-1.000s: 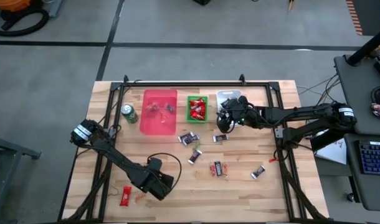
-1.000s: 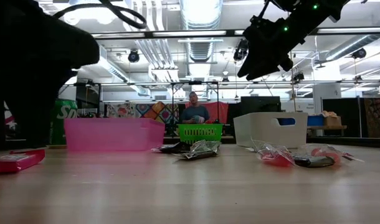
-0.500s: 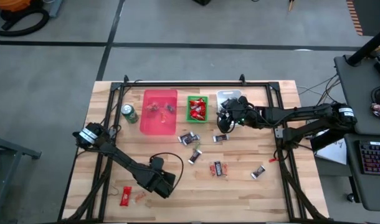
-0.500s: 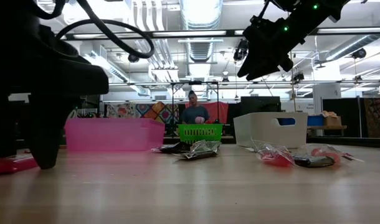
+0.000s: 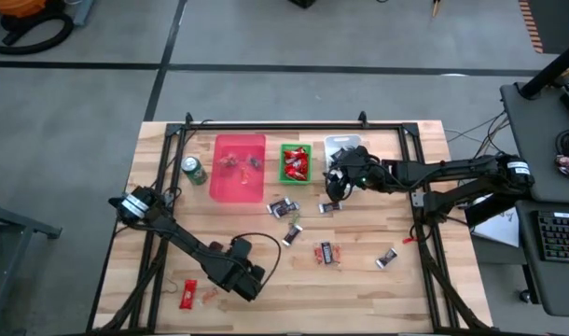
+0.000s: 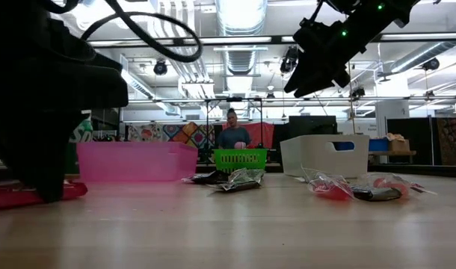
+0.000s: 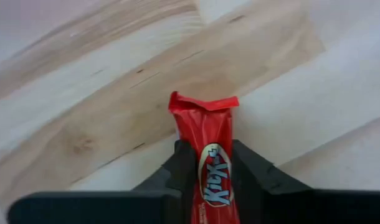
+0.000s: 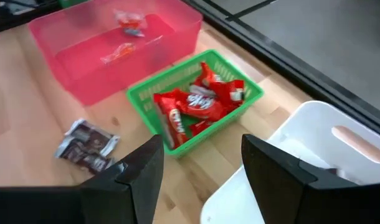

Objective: Sort candy
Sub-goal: Put the red chocolate into the green bin, then put the brown chocolate into the white bin

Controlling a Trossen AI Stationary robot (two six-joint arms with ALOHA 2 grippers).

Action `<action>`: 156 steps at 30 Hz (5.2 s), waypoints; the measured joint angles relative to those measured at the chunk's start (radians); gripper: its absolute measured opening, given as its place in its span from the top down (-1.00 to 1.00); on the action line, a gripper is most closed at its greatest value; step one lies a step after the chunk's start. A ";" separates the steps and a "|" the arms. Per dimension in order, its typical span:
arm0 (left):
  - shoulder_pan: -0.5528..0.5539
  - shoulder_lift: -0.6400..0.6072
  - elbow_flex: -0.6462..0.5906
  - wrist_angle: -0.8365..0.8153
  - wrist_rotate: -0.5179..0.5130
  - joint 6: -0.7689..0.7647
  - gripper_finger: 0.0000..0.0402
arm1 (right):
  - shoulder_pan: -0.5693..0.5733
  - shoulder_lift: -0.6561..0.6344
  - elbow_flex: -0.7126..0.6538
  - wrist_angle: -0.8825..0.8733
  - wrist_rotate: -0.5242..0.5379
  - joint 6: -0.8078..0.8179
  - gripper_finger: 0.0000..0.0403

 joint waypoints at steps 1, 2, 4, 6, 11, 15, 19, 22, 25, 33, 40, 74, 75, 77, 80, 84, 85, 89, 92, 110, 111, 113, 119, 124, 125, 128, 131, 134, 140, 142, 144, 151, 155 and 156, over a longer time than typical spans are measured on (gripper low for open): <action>0.000 0.003 0.014 -0.014 -0.006 0.023 0.76 | 0.004 0.000 0.000 0.000 -0.006 0.000 -0.02; 0.000 0.004 0.026 -0.026 -0.010 0.042 0.77 | 0.011 0.000 0.000 0.000 -0.006 -0.001 -0.02; 0.001 0.003 0.050 -0.049 -0.026 0.076 0.79 | 0.026 0.000 0.000 0.000 -0.006 -0.002 -0.02; 0.001 -0.013 0.060 -0.056 -0.050 0.111 0.80 | 0.045 0.000 -0.001 0.001 -0.006 -0.002 -0.02; -0.001 -0.054 0.070 -0.042 -0.132 0.224 0.80 | 0.088 0.000 -0.001 0.006 -0.007 -0.005 -0.02; -0.002 -0.099 0.068 -0.017 -0.202 0.332 0.80 | 0.119 0.000 -0.001 0.013 -0.007 -0.002 -0.02; -0.002 -0.152 0.067 0.015 -0.287 0.469 0.80 | 0.156 0.000 -0.001 0.046 -0.009 -0.005 -0.02; -0.002 -0.198 0.068 0.093 -0.411 0.622 0.80 | 0.189 0.000 -0.001 0.076 -0.010 -0.011 -0.02; 0.003 -0.257 0.053 0.218 -0.531 0.834 0.80 | 0.224 0.000 -0.001 0.092 -0.010 -0.015 -0.02; 0.155 -0.380 0.037 0.371 -0.583 1.257 0.80 | 0.301 0.000 -0.001 0.134 -0.009 -0.005 -0.02; 0.349 -0.360 0.037 0.400 -0.360 1.593 0.80 | 0.352 0.000 -0.001 0.135 -0.009 -0.005 -0.02; 0.914 -0.047 0.037 0.765 0.058 2.166 0.66 | 0.468 0.047 -0.001 0.138 -0.005 0.094 -0.02; 0.914 -0.039 0.037 0.764 0.058 2.166 0.61 | 0.468 0.047 -0.001 0.136 -0.005 0.100 -0.02; 0.914 -0.031 0.037 0.767 0.057 2.170 0.51 | 0.468 0.047 -0.001 0.141 -0.004 0.103 -0.02; 0.914 -0.026 0.037 0.761 0.034 2.172 0.37 | 0.468 0.047 -0.001 0.141 -0.004 0.103 -0.02; 0.912 -0.033 0.037 0.724 0.005 2.170 0.23 | 0.468 0.046 -0.001 0.142 -0.003 0.115 -0.02; 0.912 -0.039 0.037 0.709 0.005 2.164 0.21 | 0.468 0.046 -0.001 0.142 -0.003 0.127 -0.02; 0.896 -0.074 0.037 0.670 0.003 2.098 0.17 | 0.466 0.045 -0.001 0.136 -0.001 0.197 -0.02; 0.876 -0.112 0.037 0.642 0.003 2.040 0.18 | 0.462 0.045 -0.001 0.103 0.005 0.282 -0.02; 0.522 -0.327 0.037 0.622 0.006 1.829 0.19 | 0.417 0.194 -0.001 -0.248 0.053 0.621 0.00; 0.499 -0.327 0.037 0.619 0.006 1.820 0.20 | 0.417 0.211 0.000 -0.246 0.076 0.636 0.01; 0.461 -0.327 0.037 0.613 0.003 1.800 0.20 | 0.417 0.246 0.000 -0.243 0.102 0.659 0.05; 0.367 -0.328 0.014 0.596 -0.135 1.724 0.20 | 0.417 0.331 0.000 -0.213 0.167 0.661 0.24; 0.306 -0.361 -0.063 0.605 -0.216 1.654 0.20 | 0.417 0.371 -0.002 -0.198 0.272 0.648 0.46; 0.296 -0.370 -0.079 0.607 -0.225 1.628 0.20 | 0.417 0.376 -0.004 -0.198 0.290 0.643 0.50; 0.270 -0.409 -0.135 0.625 -0.271 1.553 0.20 | 0.412 0.386 -0.018 -0.179 0.313 0.615 0.65; 0.243 -0.452 -0.191 0.664 -0.334 1.490 0.20 | 0.403 0.387 -0.050 -0.081 0.310 0.567 0.77; 0.218 -0.493 -0.227 0.681 -0.372 1.431 0.20 | 0.387 0.385 -0.111 0.069 0.303 0.481 0.87; 0.168 -0.552 -0.267 0.713 -0.442 1.386 0.20 | 0.349 0.380 -0.241 0.346 0.248 0.296 0.95; 0.156 -0.556 -0.266 0.719 -0.464 1.386 0.20 | 0.337 0.380 -0.287 0.429 0.247 0.264 0.96; 0.149 -0.556 -0.264 0.720 -0.483 1.386 0.20 | 0.327 0.380 -0.334 0.505 0.247 0.240 0.96; 0.149 -0.528 -0.263 0.731 -0.493 1.386 0.20 | 0.323 0.379 -0.426 0.643 0.210 0.272 0.96; 0.152 -0.500 -0.263 0.741 -0.496 1.386 0.20 | 0.333 0.378 -0.425 0.663 0.148 0.358 0.96; 0.153 -0.489 -0.263 0.747 -0.496 1.386 0.20 | 0.342 0.378 -0.414 0.662 0.124 0.383 0.96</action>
